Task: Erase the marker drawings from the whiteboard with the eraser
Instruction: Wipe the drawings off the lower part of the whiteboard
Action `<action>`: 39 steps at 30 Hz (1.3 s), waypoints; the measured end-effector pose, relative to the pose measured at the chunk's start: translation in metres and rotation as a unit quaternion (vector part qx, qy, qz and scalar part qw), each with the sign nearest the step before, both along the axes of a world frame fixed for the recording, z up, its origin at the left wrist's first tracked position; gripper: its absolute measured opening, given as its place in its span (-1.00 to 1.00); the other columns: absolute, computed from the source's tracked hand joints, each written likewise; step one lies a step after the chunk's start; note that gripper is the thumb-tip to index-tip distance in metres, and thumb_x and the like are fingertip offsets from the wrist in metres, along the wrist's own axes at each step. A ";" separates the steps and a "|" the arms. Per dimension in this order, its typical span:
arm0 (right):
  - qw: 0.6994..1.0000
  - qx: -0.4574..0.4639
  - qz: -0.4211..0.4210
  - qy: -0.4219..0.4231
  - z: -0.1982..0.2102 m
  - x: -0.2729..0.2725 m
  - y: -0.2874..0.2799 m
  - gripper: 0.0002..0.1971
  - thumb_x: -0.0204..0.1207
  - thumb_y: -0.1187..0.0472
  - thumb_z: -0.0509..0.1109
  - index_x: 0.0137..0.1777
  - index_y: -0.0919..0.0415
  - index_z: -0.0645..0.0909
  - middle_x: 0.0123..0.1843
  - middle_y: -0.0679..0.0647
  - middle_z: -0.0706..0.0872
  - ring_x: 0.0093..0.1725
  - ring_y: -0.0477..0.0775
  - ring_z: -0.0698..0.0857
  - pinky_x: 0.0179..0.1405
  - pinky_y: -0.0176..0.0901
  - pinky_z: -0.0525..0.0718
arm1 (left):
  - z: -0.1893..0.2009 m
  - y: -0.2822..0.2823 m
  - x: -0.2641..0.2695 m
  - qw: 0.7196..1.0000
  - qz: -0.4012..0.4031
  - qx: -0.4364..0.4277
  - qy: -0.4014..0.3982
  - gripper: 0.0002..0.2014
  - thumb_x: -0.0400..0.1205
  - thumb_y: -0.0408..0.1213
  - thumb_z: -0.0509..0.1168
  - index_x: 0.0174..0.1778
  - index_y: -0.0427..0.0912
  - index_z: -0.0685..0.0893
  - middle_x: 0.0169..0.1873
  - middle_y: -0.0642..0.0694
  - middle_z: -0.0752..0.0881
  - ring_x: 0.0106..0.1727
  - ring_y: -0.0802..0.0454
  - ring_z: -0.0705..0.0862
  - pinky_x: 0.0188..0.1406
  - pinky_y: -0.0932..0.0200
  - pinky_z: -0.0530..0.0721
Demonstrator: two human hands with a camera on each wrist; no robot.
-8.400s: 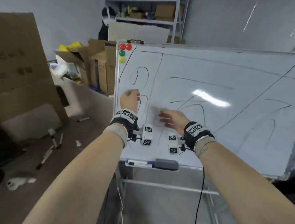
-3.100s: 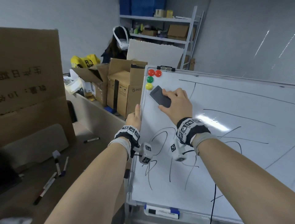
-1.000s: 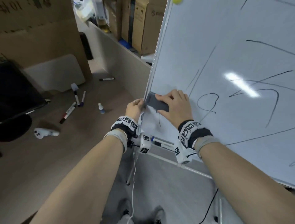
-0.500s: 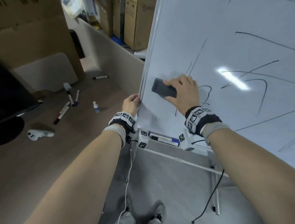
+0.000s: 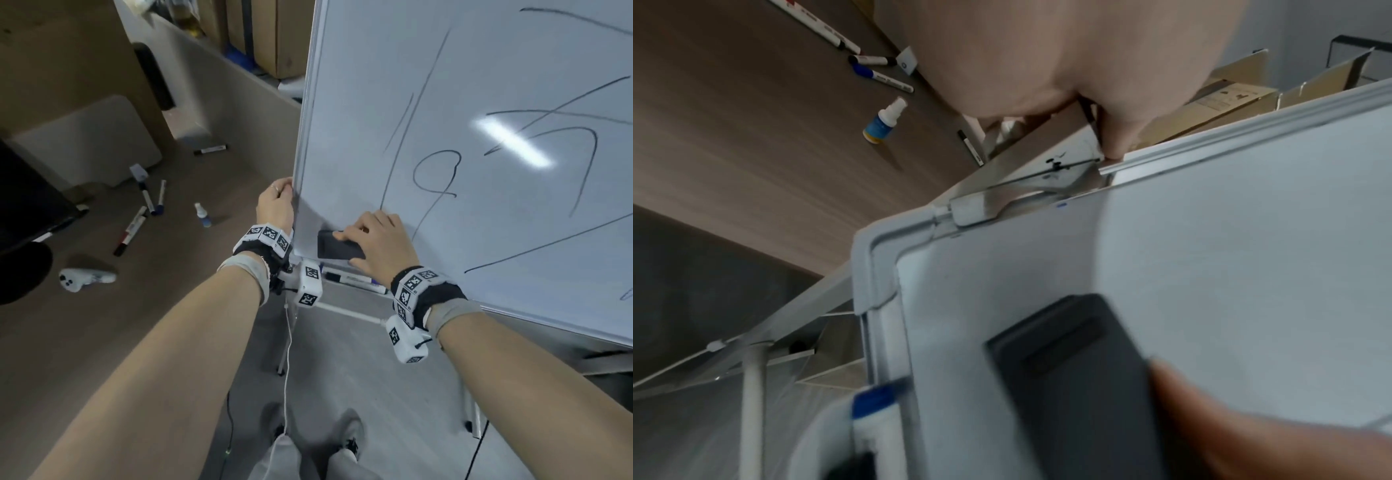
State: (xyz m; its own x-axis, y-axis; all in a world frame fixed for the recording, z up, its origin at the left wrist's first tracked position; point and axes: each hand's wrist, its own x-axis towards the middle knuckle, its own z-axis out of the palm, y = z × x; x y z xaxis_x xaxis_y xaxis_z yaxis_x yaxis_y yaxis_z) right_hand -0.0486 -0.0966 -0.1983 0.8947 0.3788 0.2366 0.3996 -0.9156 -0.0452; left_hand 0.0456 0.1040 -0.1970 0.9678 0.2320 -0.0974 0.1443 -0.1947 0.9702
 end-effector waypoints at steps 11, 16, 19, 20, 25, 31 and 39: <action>0.962 0.108 -0.200 -0.151 0.125 0.049 -0.075 -0.43 0.37 0.00 0.59 0.40 -0.04 0.56 0.17 0.12 0.56 0.17 0.27 0.54 0.19 0.12 0.45 | 0.064 -0.022 0.012 0.986 0.040 0.128 0.101 -0.60 0.60 -0.31 0.11 0.29 0.06 0.65 0.26 -0.08 0.73 0.34 -0.19 0.63 0.47 -0.05 0.48; 0.986 0.115 -0.070 -0.100 0.081 0.048 -0.063 -0.43 0.32 -0.03 0.65 0.34 -0.06 0.64 0.08 0.04 0.56 0.08 0.15 0.53 0.12 0.05 0.49 | 0.064 -0.043 0.015 0.969 0.022 0.235 0.072 -0.61 0.81 -0.18 -0.15 0.47 -0.19 0.39 0.40 -0.27 0.55 0.36 -0.34 0.55 0.34 -0.16 0.41; 0.990 0.102 -0.001 -0.097 0.050 0.045 -0.054 -0.48 0.31 0.02 0.67 0.30 -0.03 0.68 0.03 0.04 0.59 0.02 0.16 0.54 0.07 0.02 0.47 | 0.053 -0.044 0.010 0.961 0.040 0.264 0.077 -0.54 0.81 -0.16 -0.25 0.63 -0.06 0.24 0.51 -0.13 0.48 0.44 -0.23 0.53 0.43 -0.21 0.29; 0.990 0.097 0.007 -0.103 0.049 0.046 -0.054 -0.48 0.32 0.02 0.65 0.31 -0.02 0.67 0.03 0.05 0.59 0.01 0.16 0.55 0.06 0.01 0.47 | 0.054 -0.044 0.011 0.959 0.043 0.263 0.094 -0.50 0.81 -0.09 -0.29 0.64 -0.04 0.24 0.53 -0.11 0.48 0.46 -0.21 0.52 0.45 -0.21 0.25; 0.972 0.146 -0.068 -0.172 0.105 0.072 -0.073 -0.44 0.38 0.02 0.60 0.40 0.00 0.63 0.08 0.09 0.60 0.05 0.21 0.54 0.10 0.06 0.51 | 0.076 -0.052 0.016 0.975 0.081 0.131 0.158 -0.15 0.72 0.26 -0.40 0.47 -0.26 0.56 0.43 -0.27 0.60 0.49 -0.25 0.51 0.60 -0.20 0.21; 0.957 0.156 -0.135 -0.205 0.174 0.103 -0.109 -0.41 0.41 -0.02 0.54 0.47 -0.04 0.57 0.15 0.09 0.58 0.15 0.24 0.52 0.19 0.13 0.51 | 0.138 -0.069 0.034 0.973 0.105 0.070 0.192 -0.18 0.76 0.22 -0.32 0.56 -0.40 0.43 0.50 -0.36 0.51 0.54 -0.25 0.47 0.58 -0.06 0.24; 0.984 0.114 0.043 -0.126 0.128 0.116 -0.070 -0.44 0.30 -0.02 0.62 0.35 -0.06 0.68 0.00 0.03 0.58 0.01 0.11 0.50 0.03 -0.12 0.34 | 0.145 -0.078 0.076 0.985 0.133 0.023 0.106 -0.26 0.78 0.18 -0.26 0.52 -0.34 0.49 0.46 -0.32 0.55 0.46 -0.27 0.53 0.48 -0.04 0.36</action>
